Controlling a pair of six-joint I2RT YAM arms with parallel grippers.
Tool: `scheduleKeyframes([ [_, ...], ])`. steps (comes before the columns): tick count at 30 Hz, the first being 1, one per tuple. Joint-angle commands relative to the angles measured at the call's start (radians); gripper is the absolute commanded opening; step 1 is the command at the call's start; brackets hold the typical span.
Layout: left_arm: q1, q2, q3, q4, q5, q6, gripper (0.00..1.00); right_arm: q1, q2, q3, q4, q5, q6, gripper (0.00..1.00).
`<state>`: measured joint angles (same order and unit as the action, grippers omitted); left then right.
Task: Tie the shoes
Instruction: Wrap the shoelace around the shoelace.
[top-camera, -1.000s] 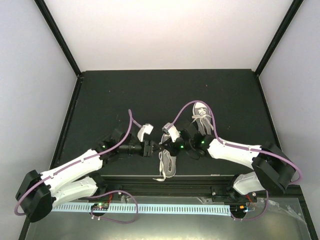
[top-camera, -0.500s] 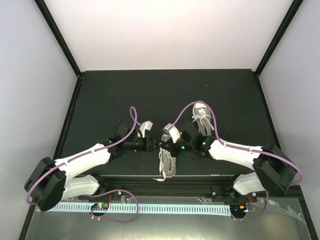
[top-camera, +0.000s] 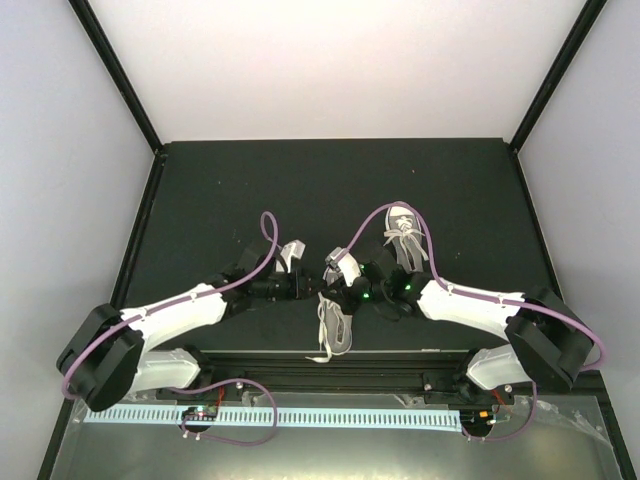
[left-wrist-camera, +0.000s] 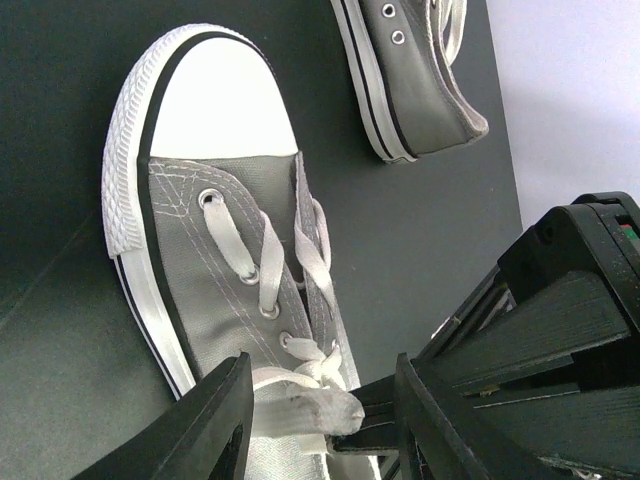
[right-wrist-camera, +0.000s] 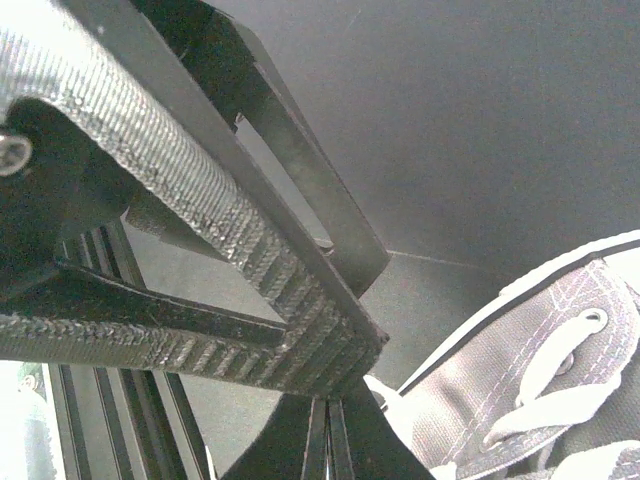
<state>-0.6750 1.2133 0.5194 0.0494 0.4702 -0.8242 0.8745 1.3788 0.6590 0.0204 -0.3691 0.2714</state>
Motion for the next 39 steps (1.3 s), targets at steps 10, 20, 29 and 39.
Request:
scheduleKeyframes([
  [10, 0.001, 0.061, 0.017, 0.097, 0.088, -0.034, 0.35, 0.001, -0.018, 0.002, 0.027, 0.009, -0.007, 0.01],
  [20, -0.003, 0.061, 0.002, 0.11, 0.09, -0.046, 0.04, 0.0, -0.032, 0.007, 0.022, 0.028, -0.005, 0.02],
  [29, -0.004, 0.042, -0.001, 0.087, 0.055, -0.038, 0.02, 0.017, -0.171, -0.002, -0.125, 0.097, 0.04, 0.65],
  [39, 0.001, 0.034, 0.001, 0.079, 0.034, -0.033, 0.01, 0.353, -0.179, 0.059, -0.395, 0.483, 0.327, 0.6],
])
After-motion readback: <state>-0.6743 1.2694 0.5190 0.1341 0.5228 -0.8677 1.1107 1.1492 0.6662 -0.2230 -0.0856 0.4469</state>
